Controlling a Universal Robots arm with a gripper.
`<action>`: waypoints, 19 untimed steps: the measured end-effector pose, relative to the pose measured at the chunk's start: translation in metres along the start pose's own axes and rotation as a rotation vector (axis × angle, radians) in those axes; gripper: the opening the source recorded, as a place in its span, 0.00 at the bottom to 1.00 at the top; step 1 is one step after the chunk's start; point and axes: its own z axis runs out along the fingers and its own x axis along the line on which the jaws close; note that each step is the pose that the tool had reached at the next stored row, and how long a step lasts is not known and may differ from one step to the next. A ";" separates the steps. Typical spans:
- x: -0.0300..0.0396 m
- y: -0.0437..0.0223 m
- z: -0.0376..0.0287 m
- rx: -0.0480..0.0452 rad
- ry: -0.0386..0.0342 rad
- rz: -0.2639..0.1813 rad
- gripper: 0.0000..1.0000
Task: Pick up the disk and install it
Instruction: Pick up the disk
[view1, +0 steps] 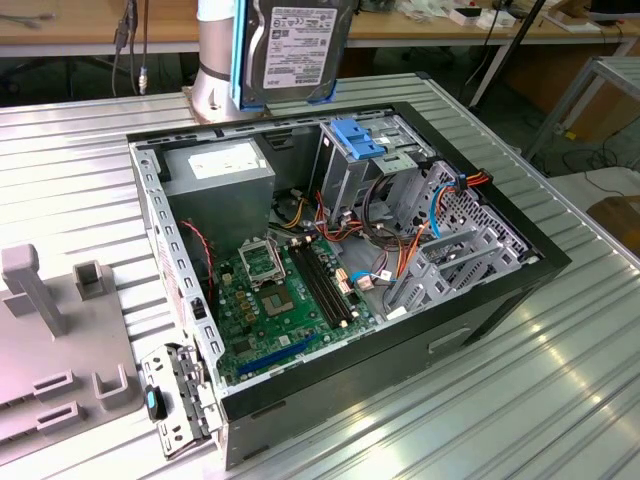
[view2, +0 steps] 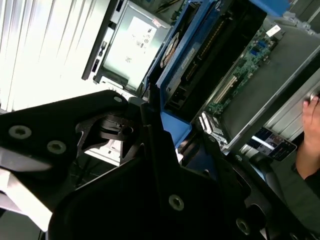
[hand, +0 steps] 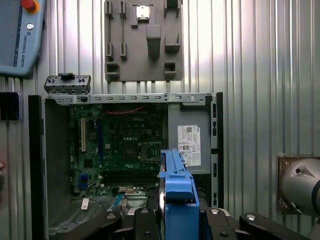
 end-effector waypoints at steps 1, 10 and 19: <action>0.0001 -0.0055 0.0006 -0.0001 -0.0001 0.000 0.37; 0.0292 -0.0389 0.0062 -0.0011 -0.0001 0.001 0.37; 0.0450 -0.0606 0.0101 -0.0030 -0.0002 0.001 0.37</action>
